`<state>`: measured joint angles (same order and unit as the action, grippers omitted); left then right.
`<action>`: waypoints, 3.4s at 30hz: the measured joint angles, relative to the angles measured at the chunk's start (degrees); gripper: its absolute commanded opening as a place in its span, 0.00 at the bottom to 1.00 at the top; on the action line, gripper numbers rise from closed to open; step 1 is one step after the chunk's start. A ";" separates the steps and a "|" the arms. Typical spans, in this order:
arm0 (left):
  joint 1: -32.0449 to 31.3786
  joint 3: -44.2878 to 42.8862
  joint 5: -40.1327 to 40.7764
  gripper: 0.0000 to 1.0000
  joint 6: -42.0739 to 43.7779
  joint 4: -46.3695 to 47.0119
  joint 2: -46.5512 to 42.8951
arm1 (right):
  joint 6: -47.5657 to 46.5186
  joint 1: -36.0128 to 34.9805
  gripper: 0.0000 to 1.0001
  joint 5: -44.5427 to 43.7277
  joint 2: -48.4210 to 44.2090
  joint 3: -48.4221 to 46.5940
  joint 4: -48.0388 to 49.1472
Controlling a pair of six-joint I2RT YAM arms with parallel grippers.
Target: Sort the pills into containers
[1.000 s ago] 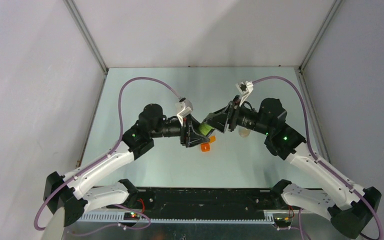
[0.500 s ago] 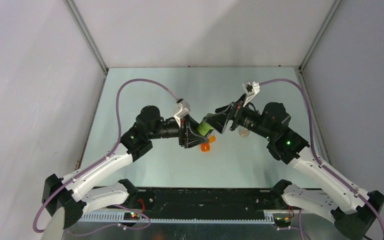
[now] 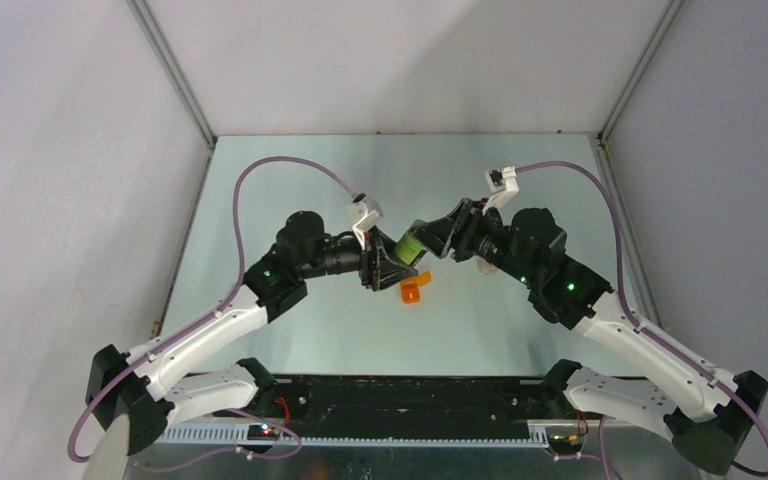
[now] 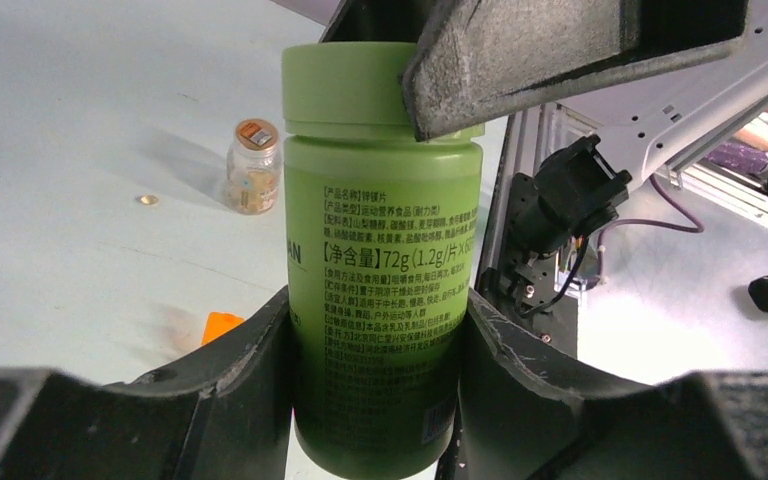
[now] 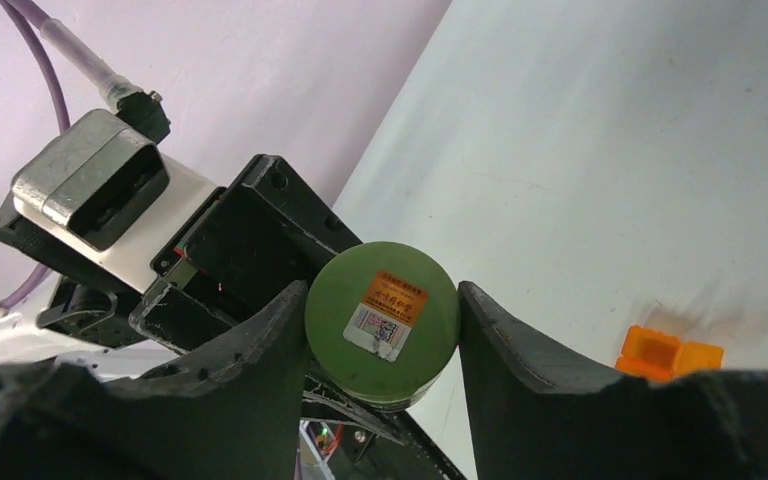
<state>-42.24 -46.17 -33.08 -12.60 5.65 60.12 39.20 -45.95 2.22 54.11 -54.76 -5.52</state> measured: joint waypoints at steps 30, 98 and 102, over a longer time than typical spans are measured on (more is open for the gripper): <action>0.00 -0.02 -4.92 0.00 0.81 -2.05 -0.72 | -7.39 6.54 0.68 18.78 2.54 -3.80 -4.59; -0.39 0.09 -8.13 0.00 -0.42 1.29 -3.48 | -11.85 8.92 0.16 31.17 -2.27 1.11 4.61; -0.48 0.09 -10.86 0.00 -0.42 1.70 -3.85 | -18.73 10.25 0.89 39.63 -2.25 1.53 7.91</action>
<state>-42.72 -46.09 -43.94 -13.02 7.35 56.27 20.47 -35.70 41.85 51.86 -53.23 2.39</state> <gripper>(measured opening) 0.550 0.556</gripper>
